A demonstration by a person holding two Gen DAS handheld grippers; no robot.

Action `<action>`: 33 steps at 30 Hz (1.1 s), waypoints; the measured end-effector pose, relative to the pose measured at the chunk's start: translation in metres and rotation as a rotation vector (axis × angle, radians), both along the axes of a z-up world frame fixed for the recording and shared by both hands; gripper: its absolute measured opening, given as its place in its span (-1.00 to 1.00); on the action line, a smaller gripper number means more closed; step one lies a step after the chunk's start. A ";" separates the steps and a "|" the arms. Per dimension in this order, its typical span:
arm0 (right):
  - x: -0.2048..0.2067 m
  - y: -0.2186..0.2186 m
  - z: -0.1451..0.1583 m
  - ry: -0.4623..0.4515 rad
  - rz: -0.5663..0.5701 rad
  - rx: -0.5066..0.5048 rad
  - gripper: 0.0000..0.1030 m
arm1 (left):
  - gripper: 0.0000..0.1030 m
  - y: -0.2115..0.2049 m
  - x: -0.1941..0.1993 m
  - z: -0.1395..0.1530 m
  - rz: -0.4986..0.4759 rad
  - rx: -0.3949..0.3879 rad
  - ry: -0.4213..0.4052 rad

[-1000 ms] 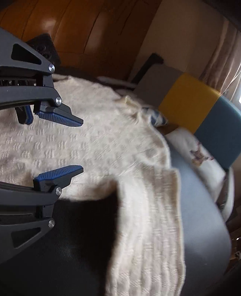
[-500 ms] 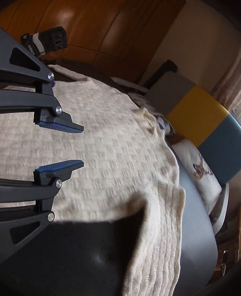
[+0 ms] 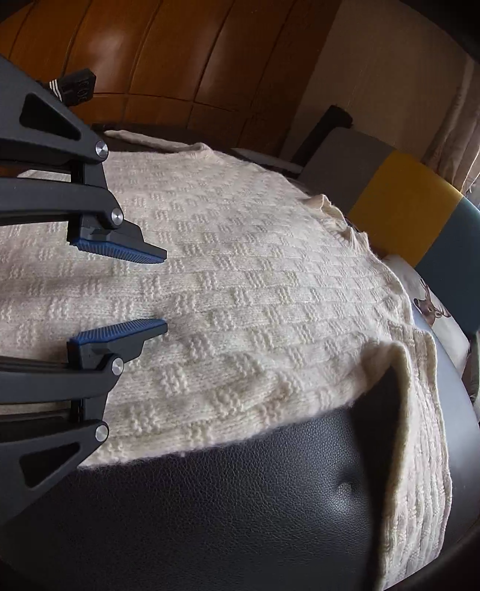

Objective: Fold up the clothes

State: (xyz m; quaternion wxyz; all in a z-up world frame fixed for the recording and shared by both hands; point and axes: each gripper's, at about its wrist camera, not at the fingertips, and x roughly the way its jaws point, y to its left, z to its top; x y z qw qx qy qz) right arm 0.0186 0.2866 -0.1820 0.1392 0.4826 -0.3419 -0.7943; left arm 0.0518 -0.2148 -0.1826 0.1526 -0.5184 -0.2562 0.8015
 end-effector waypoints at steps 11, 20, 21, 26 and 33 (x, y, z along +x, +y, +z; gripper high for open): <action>-0.001 -0.011 0.010 0.030 0.065 0.165 -0.43 | -0.84 0.006 0.004 0.060 0.000 0.089 0.179; 0.006 -0.024 0.011 0.132 0.131 0.317 -0.43 | -0.93 0.004 0.012 0.015 -0.030 -0.170 -0.027; 0.006 -0.022 0.009 0.139 0.128 0.300 -0.43 | -0.92 0.002 0.015 0.012 -0.014 -0.130 -0.031; 0.006 -0.011 0.004 0.133 0.092 0.194 -0.43 | -0.37 0.003 0.020 0.009 0.010 -0.083 -0.015; 0.008 -0.009 0.002 0.156 0.090 0.159 -0.43 | -0.14 0.015 0.015 0.016 -0.029 -0.007 0.013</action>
